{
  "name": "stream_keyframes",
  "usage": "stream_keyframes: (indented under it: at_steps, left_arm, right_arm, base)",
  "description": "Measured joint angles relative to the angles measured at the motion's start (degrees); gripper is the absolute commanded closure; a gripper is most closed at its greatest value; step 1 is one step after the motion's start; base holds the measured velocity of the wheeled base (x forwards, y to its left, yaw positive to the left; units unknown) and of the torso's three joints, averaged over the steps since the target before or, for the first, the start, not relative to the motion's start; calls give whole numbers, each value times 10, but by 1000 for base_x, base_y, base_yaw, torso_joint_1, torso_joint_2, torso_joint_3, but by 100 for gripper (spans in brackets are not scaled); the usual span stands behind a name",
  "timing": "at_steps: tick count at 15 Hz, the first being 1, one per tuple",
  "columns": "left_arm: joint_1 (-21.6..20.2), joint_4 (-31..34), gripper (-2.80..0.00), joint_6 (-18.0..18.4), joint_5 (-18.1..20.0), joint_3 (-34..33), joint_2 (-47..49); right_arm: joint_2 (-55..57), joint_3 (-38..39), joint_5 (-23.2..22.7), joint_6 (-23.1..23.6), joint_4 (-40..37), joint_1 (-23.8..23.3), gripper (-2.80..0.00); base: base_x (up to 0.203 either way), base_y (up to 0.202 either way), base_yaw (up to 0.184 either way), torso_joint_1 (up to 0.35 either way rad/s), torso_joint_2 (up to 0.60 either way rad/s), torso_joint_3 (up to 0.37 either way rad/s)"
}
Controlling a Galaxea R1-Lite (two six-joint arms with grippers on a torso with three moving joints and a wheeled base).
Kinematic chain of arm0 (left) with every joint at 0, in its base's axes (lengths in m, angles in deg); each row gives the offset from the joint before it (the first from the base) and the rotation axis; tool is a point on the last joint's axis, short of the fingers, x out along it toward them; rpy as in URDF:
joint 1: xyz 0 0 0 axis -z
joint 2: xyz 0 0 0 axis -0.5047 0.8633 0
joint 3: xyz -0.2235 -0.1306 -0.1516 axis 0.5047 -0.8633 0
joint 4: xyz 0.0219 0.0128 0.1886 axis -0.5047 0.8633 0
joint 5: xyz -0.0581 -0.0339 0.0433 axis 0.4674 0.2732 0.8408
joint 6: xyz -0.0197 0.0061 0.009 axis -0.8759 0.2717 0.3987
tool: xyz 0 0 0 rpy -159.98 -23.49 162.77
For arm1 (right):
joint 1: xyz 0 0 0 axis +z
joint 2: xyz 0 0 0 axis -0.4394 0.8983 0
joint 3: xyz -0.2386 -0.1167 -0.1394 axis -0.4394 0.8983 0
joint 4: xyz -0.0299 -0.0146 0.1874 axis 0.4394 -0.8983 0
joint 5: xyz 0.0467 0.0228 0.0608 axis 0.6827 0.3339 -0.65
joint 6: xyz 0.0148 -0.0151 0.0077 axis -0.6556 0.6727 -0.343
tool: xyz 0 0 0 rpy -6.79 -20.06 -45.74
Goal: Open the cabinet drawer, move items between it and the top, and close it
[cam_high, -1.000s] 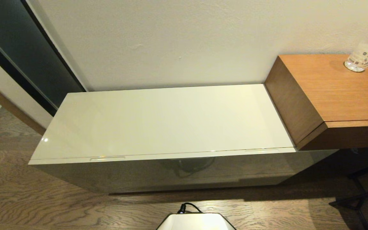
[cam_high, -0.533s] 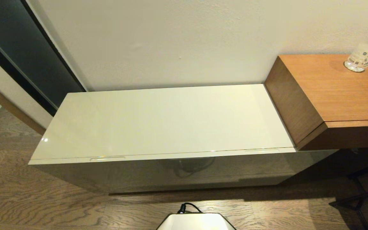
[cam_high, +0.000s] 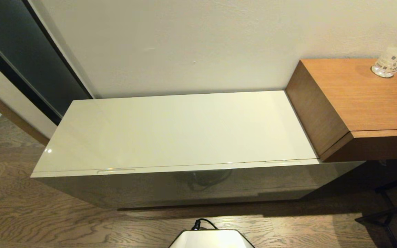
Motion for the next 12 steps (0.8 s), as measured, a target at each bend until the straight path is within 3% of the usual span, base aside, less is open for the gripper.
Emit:
stream_keyframes:
  at_steps: [12]
  left_arm:
    - [0, 0, 0, 0, 0, 0, 0]
  right_arm:
    - [0, 0, 0, 0, 0, 0, 0]
  base:
    - [0, 0, 0, 0, 0, 0]
